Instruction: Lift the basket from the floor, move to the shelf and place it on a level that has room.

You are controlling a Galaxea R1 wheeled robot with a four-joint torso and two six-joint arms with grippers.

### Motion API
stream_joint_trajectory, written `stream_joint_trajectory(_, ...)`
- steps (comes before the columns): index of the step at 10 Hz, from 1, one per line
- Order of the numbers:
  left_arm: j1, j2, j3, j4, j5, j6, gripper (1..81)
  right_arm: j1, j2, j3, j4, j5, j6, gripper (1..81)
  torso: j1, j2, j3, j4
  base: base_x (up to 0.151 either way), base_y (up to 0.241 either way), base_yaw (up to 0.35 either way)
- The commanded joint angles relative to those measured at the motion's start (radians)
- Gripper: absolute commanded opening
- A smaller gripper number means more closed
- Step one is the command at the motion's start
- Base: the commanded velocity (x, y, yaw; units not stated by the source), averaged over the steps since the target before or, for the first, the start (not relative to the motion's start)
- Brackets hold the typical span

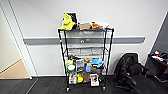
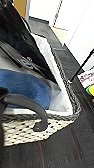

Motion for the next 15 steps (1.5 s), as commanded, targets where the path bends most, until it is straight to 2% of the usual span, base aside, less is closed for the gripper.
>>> stream_joint_trajectory(1, -0.141, -0.025, 0.080, -0.001, 0.008, 0.005, 1.0, 0.150, -0.018, 0.091, 0.008, 0.018, 0.010, 1.0, 0.000, 0.000, 0.000, 0.000, 0.077, 0.000, 0.000)
stream_joint_trajectory(9, -0.153, -0.102, 0.191, -0.002, -0.003, 0.003, 1.0, 0.163, -0.024, 0.123, 0.013, 0.016, 0.010, 1.0, -0.002, -0.001, 0.001, 0.000, 0.102, 0.000, 0.000)
stream_joint_trajectory(13, -0.164, -0.165, 0.291, -0.002, -0.032, 0.003, 1.0, 0.177, -0.060, 0.197, 0.014, 0.019, 0.012, 1.0, -0.002, -0.001, 0.001, 0.000, 0.113, 0.000, 0.000)
stream_joint_trajectory(15, -0.164, -0.176, 0.300, -0.002, -0.032, 0.002, 1.0, 0.189, -0.083, 0.244, 0.018, 0.021, 0.012, 1.0, -0.002, -0.001, 0.001, 0.000, 0.119, 0.000, 0.000)
